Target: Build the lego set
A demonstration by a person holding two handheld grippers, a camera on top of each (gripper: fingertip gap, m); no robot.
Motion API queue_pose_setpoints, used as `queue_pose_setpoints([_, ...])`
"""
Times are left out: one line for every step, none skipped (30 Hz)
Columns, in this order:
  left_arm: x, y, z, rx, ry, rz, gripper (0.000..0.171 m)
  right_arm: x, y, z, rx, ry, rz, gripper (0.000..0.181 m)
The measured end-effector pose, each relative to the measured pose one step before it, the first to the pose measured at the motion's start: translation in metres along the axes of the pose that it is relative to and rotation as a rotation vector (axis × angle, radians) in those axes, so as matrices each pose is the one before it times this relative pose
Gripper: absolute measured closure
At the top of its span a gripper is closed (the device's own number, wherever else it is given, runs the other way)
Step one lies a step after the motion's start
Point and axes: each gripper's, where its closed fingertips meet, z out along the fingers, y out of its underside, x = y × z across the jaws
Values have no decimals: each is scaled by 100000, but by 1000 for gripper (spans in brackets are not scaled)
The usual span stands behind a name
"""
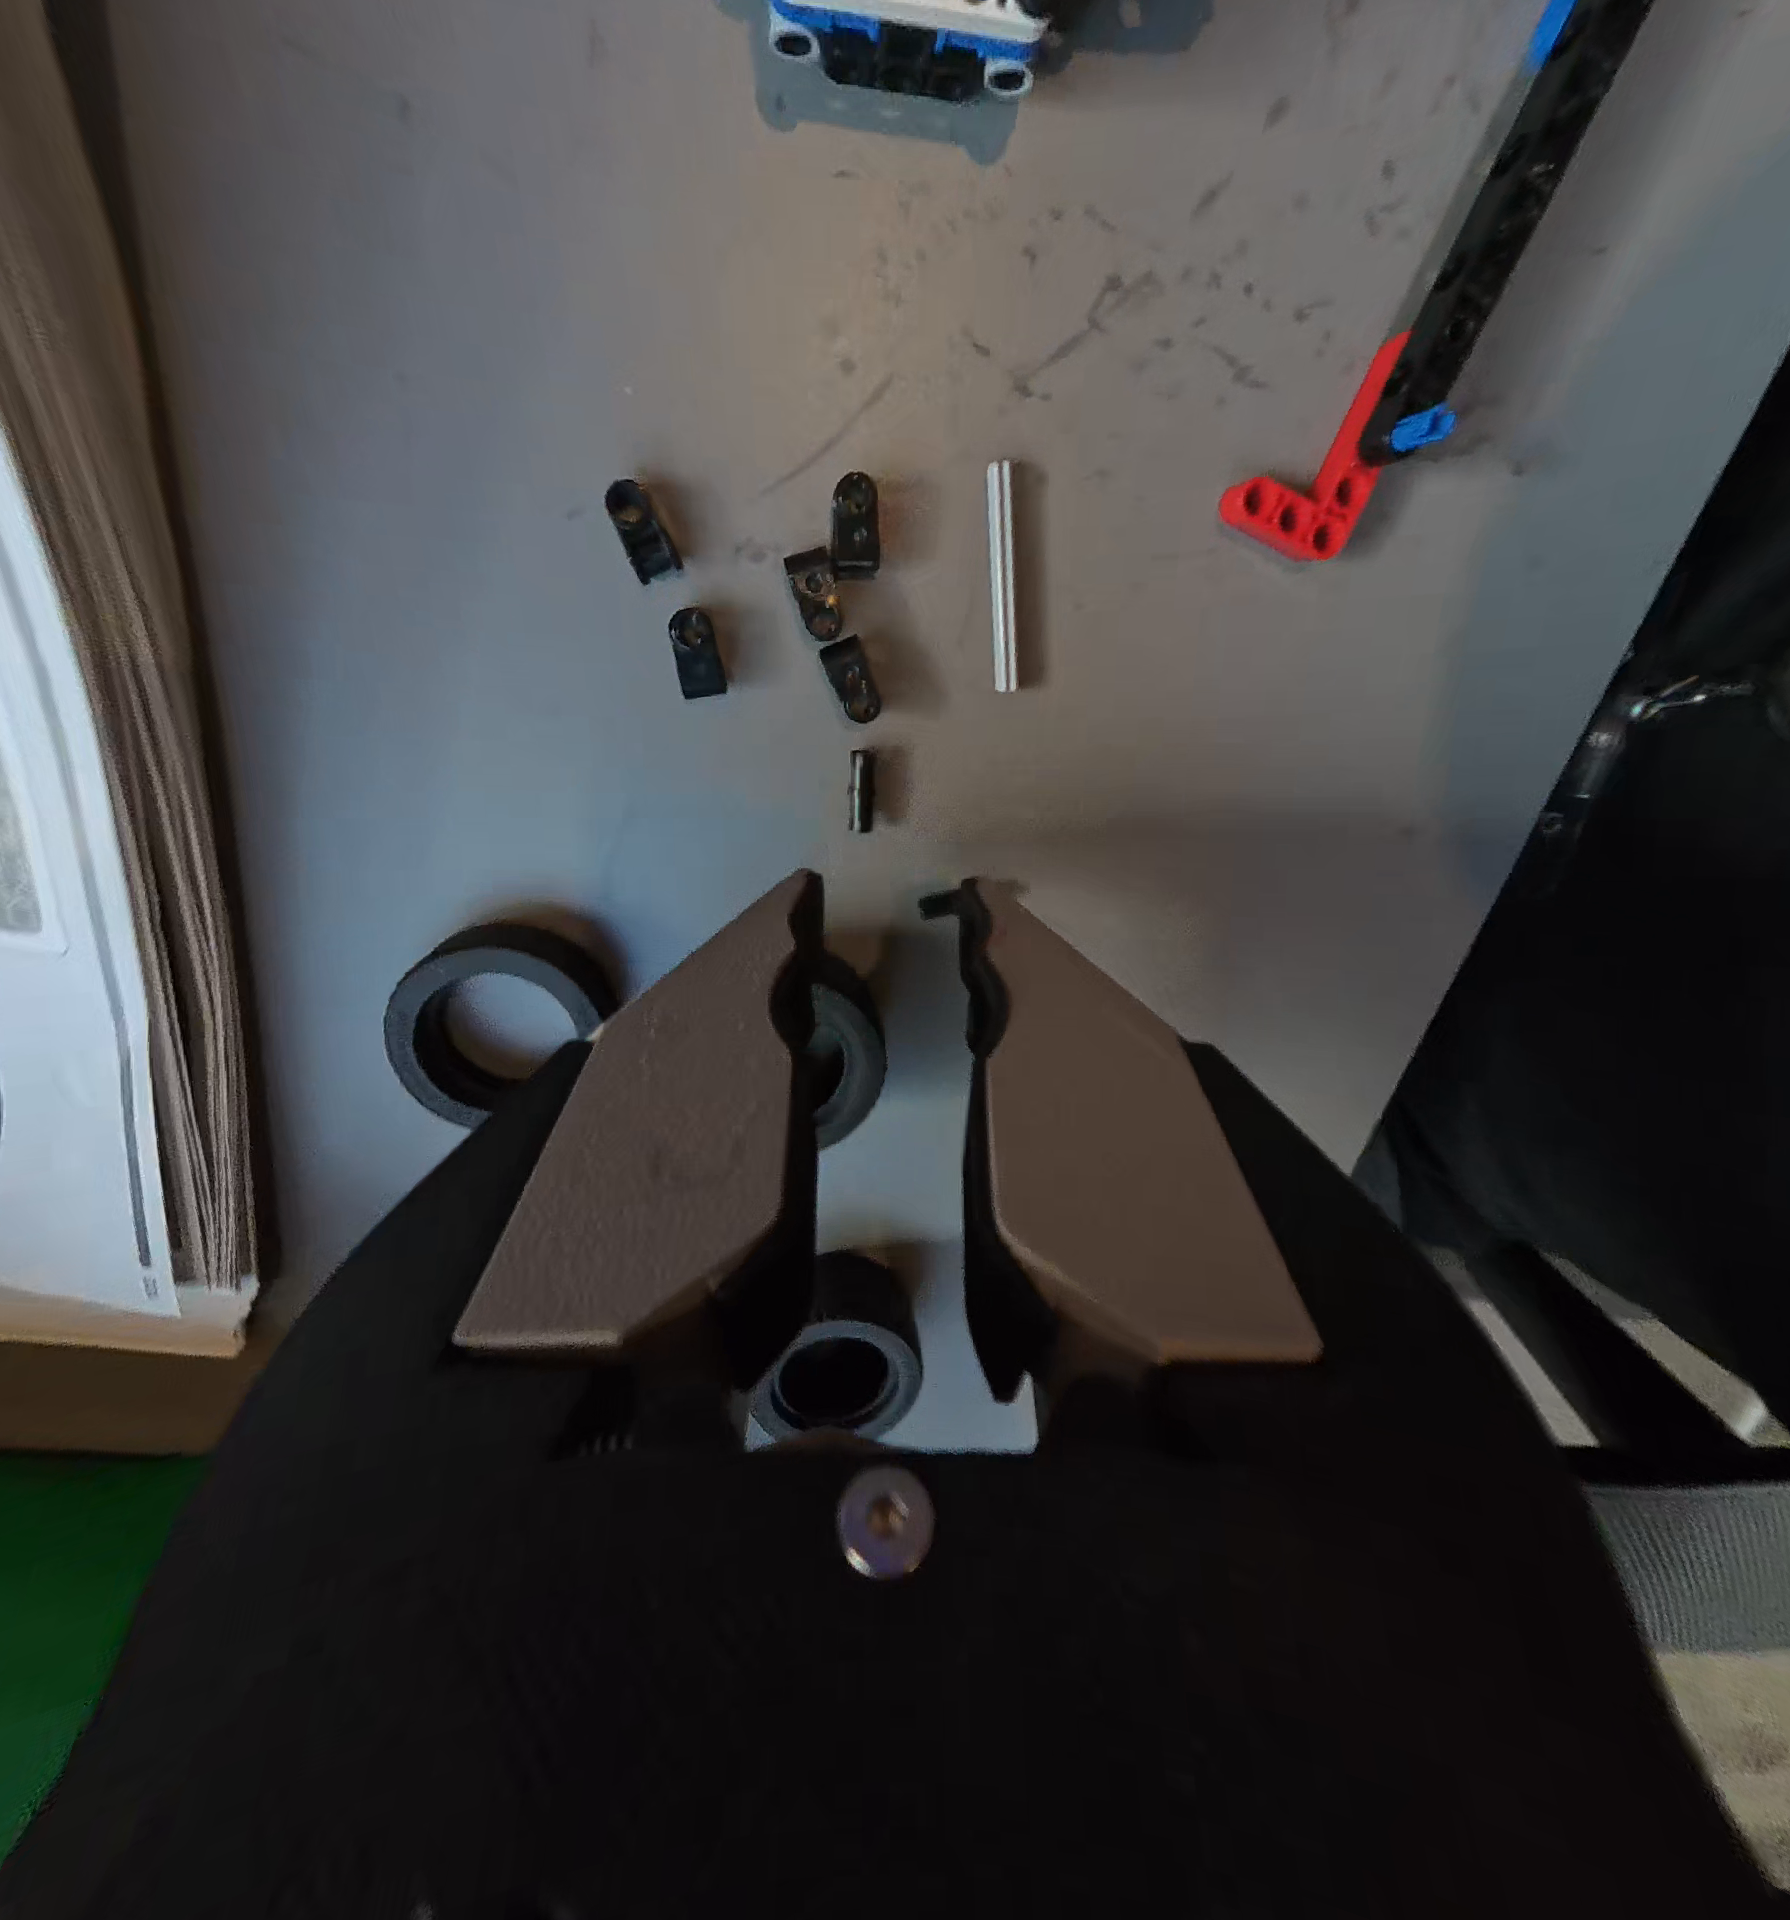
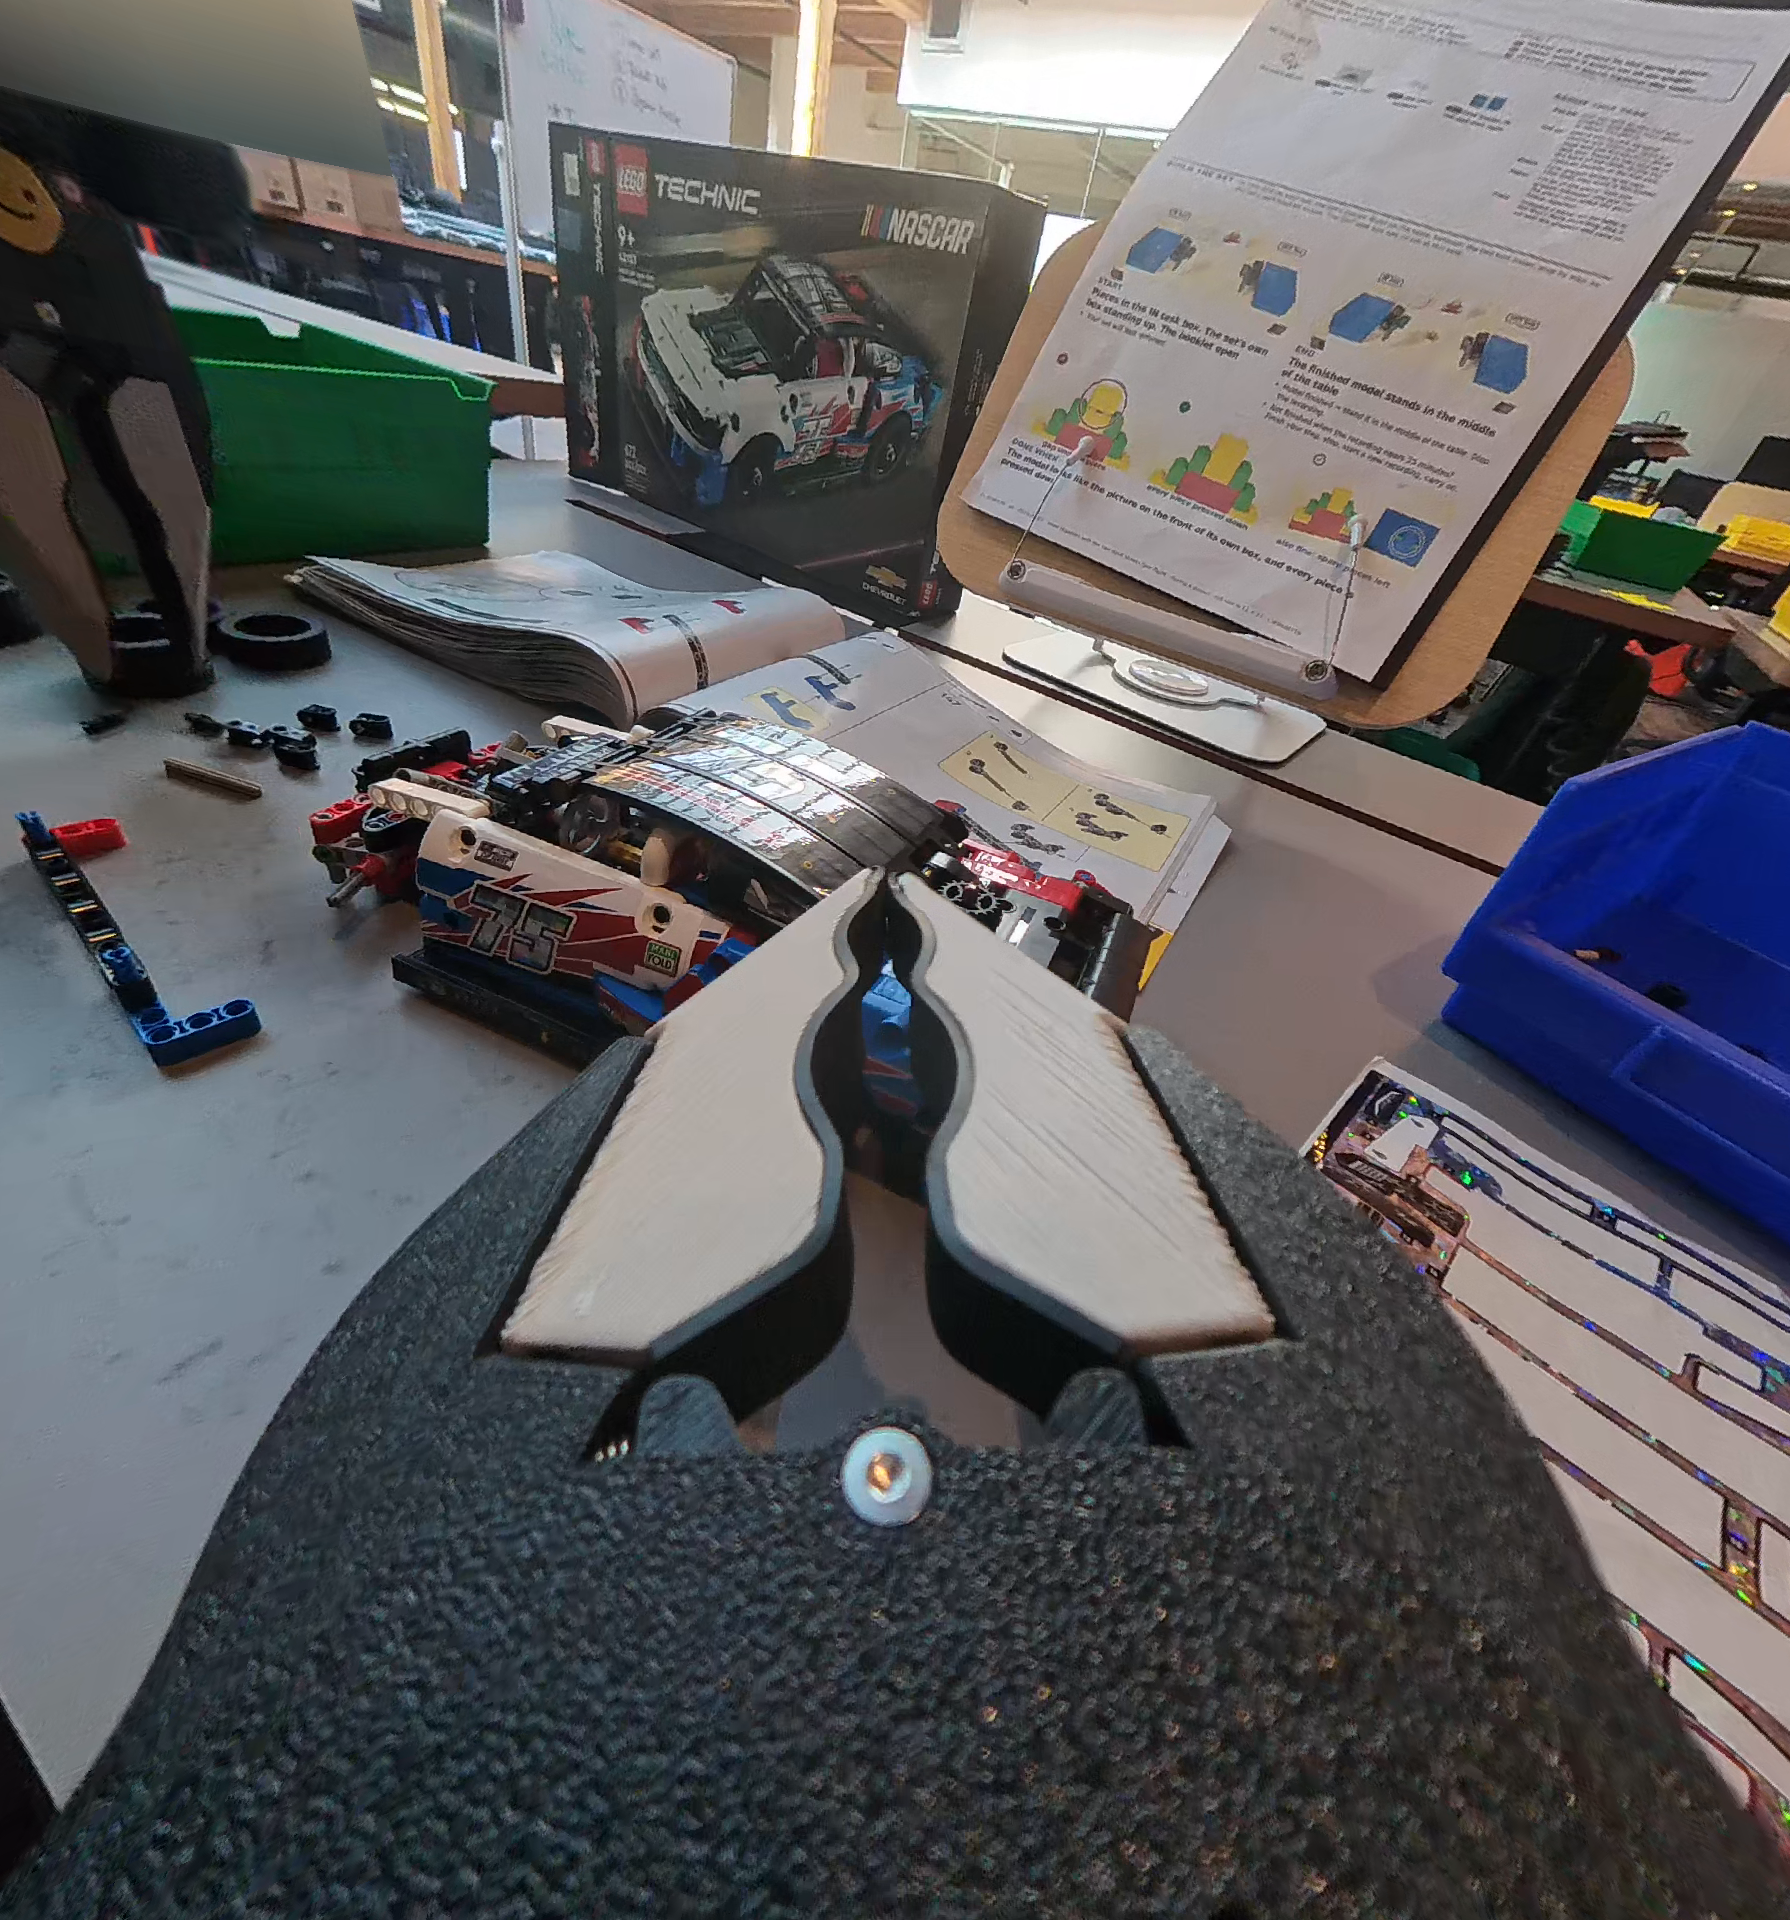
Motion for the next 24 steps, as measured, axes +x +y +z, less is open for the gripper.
queue_pose_setpoints([145, -202, -737, 4842, -745, -1866, 147, 47, 1, 3, -29, 423, -19, 181])
queue_pose_setpoints([208, -322, -802, 5883, -1133, -2073, 146, 49, 9, 12, -87, 394, -39, 181])
queue_pose_setpoints([192, -438, -801, 6995, -2005, -1703, 144, 58, 23, 18, -188, 439, -4, 181])
queue_pose_setpoints([102, -487, -722, 7933, -3172, -1286, 140, 67, 32, 30, -270, 559, -26, 181])
queue_pose_setpoints([-192, -504, -629, 9098, -5333, -1737, 135, 118, 31, 27, -247, 797, -93, 181])
queue_pose_setpoints([-622, -388, -542, 10312, -7658, -4290, 127, 155, 18, 23, -110, 1183, -258, 181])
queue_pose_setpoints([-504, -4, -439, 8747, -5911, -5637, 122, 194, 8, 8, -1, 1306, -249, 181])
queue_pose_setpoints([-301, 331, -387, 7085, -3714, -5161, 119, 169, 5, 13, -7, 1008, -21, 181])
queue_pose_setpoints([-238, 343, -447, 7622, -2878, -4390, 112, 204, 13, -9, -24, 1172, 120, 181])
queue_pose_setpoints([-178, 348, -558, 7076, -1873, -3201, 111, 258, -11, -27, 171, 1519, 122, 181])
queue_pose_setpoints([-175, 333, -610, 5812, -1619, -2030, 111, 274, -21, -42, 254, 1584, 64, 181])
queue_pose_setpoints([-305, 219, -561, 5300, -2560, -1504, 109, 263, -15, -18, 164, 1380, 257, 181])
queue_pose_setpoints([-186, 40, -509, 5702, -2286, -738, 105, 246, 30, -2, -127, 1093, 453, 181])
queue_pose_setpoints([64, -17, -430, 5646, -1031, 544, 105, 191, 39, 26, -234, 853, 458, 181])
queue_pose_setpoints([65, 33, -281, 4558, -1242, 991, 107, 186, 42, 35, -306, 916, 177, 181])
queue_pose_setpoints([-115, 234, -135, 2150, -2212, 1379, 109, 127, 71, 44, -444, 716, -87, 181])
queue_pose_setpoints([-498, 354, -33, 703, -4495, 1363, 109, 63, 75, 75, -618, 442, -301, 181])
queue_pose_setpoints([-280, 328, 123, 623, -2715, 1403, 110, -19, 104, 90, -766, 174, -450, 181])
queue_pose_setpoints([69, 283, 120, -1023, 143, 715, 110, -62, 93, 84, -757, 57, -692, 181])
queue_pose_setpoints([78, -115, 69, 569, 599, 839, 110, -83, 81, 84, -670, 81, -1003, 181])
queue_pose_setpoints([-157, -92, -16, 727, -1112, 463, 113, -45, 80, 102, -618, 285, -1127, 181])
queue_pose_setpoints([-10, -24, -29, 298, 6, -9, 113, -26, 85, 137, -644, 218, -1043, 181])
queue_pose_setpoints([177, 45, 36, -291, 1536, -10, 114, 4, 77, 185, -627, 169, -811, 181])
queue_pose_setpoints([211, 73, 98, -608, 1946, -54, 115, 48, 61, 212, -534, 237, -627, 181])
